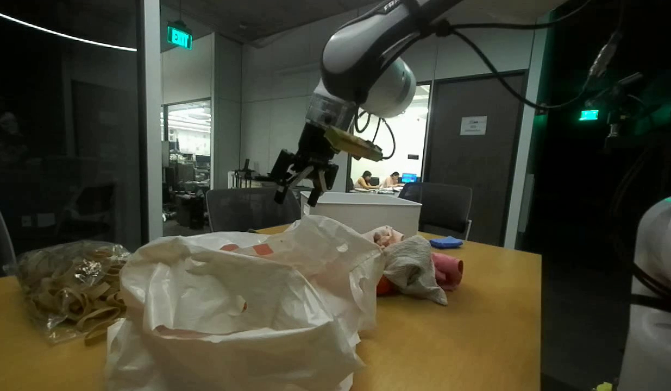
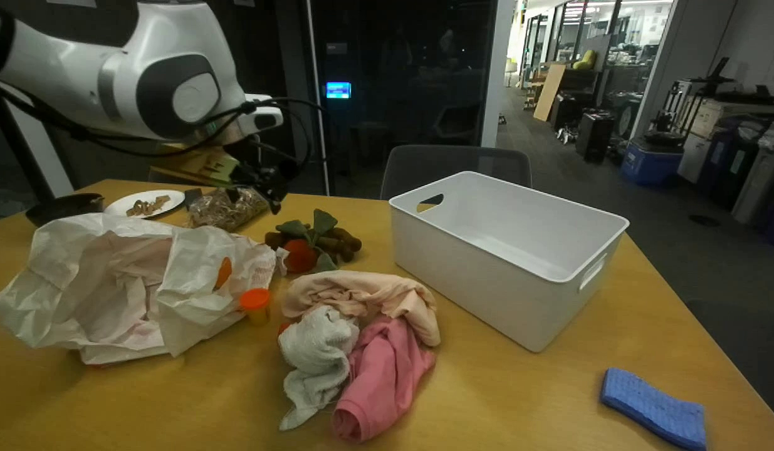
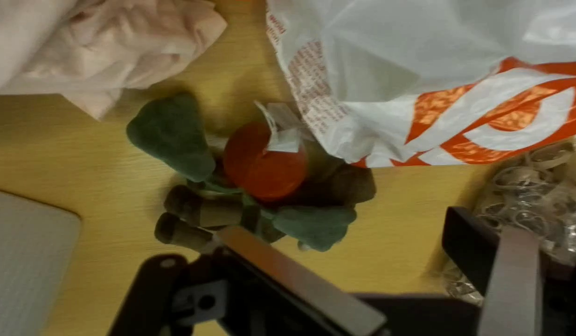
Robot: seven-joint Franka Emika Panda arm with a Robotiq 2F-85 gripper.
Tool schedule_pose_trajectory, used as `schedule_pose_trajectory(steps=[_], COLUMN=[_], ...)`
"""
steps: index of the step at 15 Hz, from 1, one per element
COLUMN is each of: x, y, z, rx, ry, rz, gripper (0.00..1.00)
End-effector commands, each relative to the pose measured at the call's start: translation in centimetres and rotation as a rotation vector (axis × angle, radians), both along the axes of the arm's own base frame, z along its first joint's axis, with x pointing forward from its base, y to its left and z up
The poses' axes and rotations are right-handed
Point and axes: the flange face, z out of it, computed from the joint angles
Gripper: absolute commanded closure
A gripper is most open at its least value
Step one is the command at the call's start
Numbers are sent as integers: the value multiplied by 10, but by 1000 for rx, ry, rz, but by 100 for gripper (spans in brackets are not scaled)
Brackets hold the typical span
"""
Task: Put the three plush toys into the carrier bag
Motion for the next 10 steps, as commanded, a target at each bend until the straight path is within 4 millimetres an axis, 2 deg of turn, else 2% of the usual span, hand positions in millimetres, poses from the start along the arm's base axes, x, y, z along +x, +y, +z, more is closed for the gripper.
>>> schedule_pose_trajectory(steps=[1,6,10], x=[46,90,112], y=[-10,-6,-20], z=[-16,-65,-105], rx=[-44,-38,-66], ry=[2,90,175], rz=[-15,-13,-31], gripper=[0,0,0])
